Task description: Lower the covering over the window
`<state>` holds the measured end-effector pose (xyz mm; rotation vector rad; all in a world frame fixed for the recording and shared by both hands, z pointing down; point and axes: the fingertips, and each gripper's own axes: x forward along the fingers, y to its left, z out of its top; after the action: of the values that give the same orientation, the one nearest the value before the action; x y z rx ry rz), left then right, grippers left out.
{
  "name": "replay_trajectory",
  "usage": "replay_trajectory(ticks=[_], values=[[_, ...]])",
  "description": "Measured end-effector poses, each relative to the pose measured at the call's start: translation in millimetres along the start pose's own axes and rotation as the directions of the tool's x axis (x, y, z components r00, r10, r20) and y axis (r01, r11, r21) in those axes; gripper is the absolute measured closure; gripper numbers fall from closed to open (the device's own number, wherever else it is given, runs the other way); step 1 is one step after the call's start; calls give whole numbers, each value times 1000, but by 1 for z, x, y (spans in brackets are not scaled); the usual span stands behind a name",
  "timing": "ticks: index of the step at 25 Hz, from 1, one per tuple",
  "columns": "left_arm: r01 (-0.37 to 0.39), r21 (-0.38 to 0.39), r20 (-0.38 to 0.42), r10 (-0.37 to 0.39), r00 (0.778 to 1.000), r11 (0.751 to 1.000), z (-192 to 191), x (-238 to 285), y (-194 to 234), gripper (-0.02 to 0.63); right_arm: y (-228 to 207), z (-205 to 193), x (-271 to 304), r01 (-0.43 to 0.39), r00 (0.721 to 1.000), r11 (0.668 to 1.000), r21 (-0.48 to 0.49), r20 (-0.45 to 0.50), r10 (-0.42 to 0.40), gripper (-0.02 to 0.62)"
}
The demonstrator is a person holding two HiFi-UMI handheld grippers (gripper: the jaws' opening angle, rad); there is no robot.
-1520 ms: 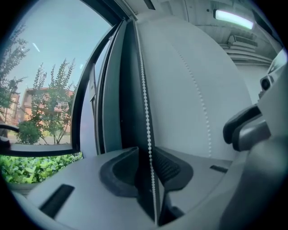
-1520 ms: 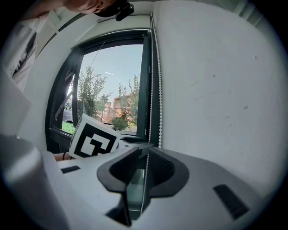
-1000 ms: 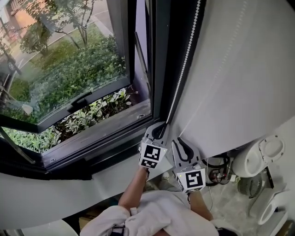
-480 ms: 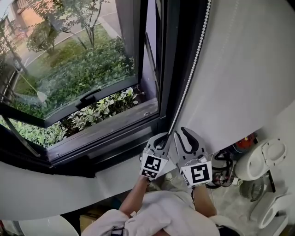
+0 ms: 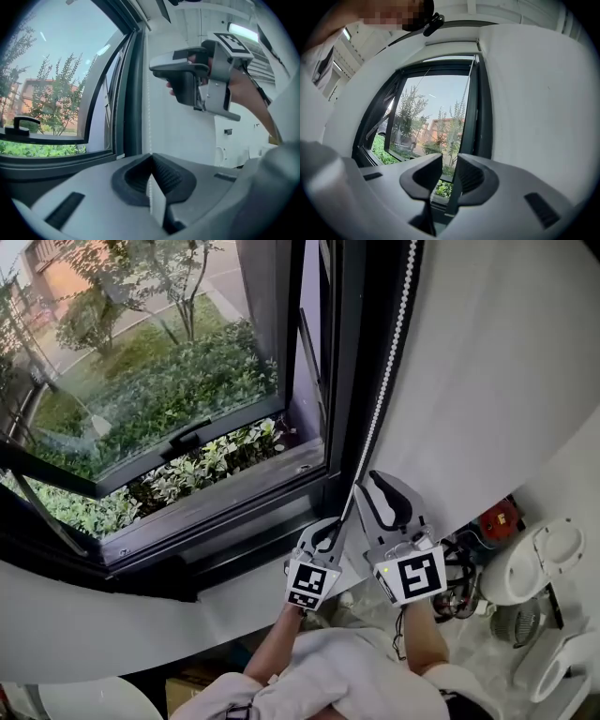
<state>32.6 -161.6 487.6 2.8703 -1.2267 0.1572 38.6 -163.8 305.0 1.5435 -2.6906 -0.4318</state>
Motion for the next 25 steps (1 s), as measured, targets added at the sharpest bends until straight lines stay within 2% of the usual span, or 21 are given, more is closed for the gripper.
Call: replay_trajectory(ticks=[6,7,8,11,15,25], values=[[16,0,0,-16,1000,1000,-2,-3,-7,591,0,29,11,-28,998,1000,8,59,27,502],[18,0,1,-18,1000,1000,-2,-4,-9,591,0,31,12,-32,997,999,22,66,31,518],[21,0,2,-21,1000,1000,-2,-5,-10,591,1,33,12,-42,996,998,52,76,38,571],[25,1,1,-25,1000,1000,-2,-9,-14,591,3,34,9,-80,992,983,165,115,61,598],[26,-21,-7,-26,1000,999,-8,-15,-16,591,5,28,7,-86,991,977,193,120,63,600],[33,-46,-120,-39,992,998,-56,-23,-24,591,20,-19,7,-103,994,957,270,64,89,600]])
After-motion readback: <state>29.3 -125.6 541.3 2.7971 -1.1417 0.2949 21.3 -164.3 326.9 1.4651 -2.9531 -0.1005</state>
